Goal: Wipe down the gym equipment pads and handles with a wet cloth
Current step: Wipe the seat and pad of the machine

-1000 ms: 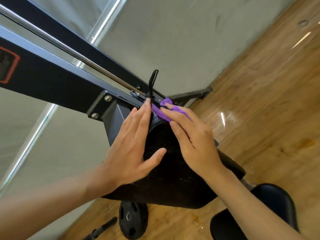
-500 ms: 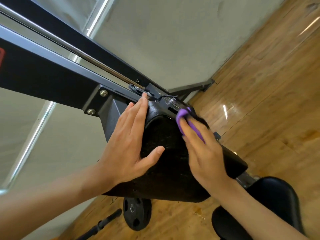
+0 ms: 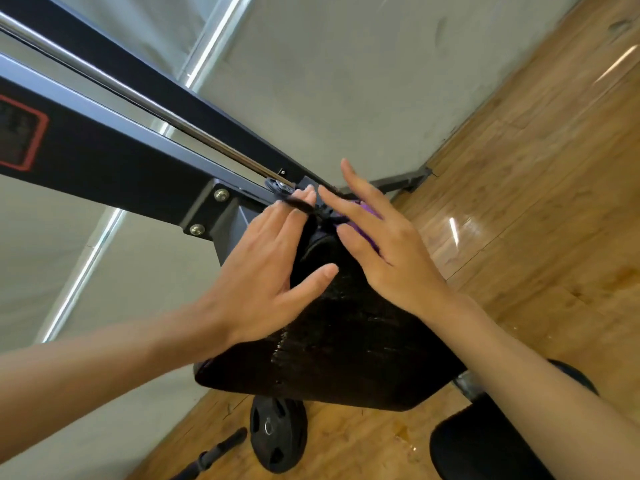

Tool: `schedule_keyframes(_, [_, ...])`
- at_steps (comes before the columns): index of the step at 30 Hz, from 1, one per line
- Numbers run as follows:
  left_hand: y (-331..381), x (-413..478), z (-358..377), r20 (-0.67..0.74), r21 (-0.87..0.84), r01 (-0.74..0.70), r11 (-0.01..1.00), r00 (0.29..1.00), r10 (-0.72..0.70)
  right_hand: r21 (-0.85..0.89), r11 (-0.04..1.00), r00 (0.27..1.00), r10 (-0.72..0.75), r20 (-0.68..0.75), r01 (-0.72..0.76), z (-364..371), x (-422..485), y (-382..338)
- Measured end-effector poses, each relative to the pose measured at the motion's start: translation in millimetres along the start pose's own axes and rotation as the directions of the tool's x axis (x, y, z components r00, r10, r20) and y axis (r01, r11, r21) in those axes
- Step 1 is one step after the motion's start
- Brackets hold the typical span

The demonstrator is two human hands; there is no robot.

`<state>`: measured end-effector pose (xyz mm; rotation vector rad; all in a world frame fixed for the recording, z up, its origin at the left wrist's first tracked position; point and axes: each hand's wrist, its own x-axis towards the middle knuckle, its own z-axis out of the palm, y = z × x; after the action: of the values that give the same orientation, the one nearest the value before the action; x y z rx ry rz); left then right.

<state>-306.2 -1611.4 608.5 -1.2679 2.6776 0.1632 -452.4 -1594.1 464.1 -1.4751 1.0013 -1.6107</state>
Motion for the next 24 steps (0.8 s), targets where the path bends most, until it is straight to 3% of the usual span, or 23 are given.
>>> schedule_keyframes(4, [8,12,14,-0.037,-0.135,0.076,0.988,0.996,-0.082,0.097,0.994,0.997,0.055,-0.052,-0.050,0,-9,5])
schedule_keyframes(8, [10,13,20,-0.051,-0.084,0.161,0.983,0.985,-0.165,0.219,0.960,0.979,0.192,-0.068,-0.173,-1,-17,6])
schedule_keyframes(12, [10,11,20,-0.046,-0.111,0.153,0.982,0.986,-0.159,0.014,1.000,0.993,-0.018,-0.113,0.020,6,-7,6])
schedule_keyframes(15, [8,11,20,-0.039,-0.108,0.176,0.978,0.983,-0.181,-0.072,0.994,0.973,0.060,-0.221,-0.078,9,-19,18])
schedule_keyframes(17, [9,10,19,-0.038,-0.106,0.209,0.972,0.976,-0.214,-0.065,0.985,0.947,0.132,-0.294,-0.157,9,-31,19])
schedule_keyframes(19, [10,10,19,-0.044,-0.111,0.211,0.971,0.975,-0.217,-0.031,0.989,0.940,0.129,-0.316,-0.146,8,-31,9])
schedule_keyframes(24, [11,14,20,-0.115,-0.104,0.119,0.987,0.985,-0.131,0.067,0.994,0.974,0.101,-0.205,-0.089,8,-3,-10])
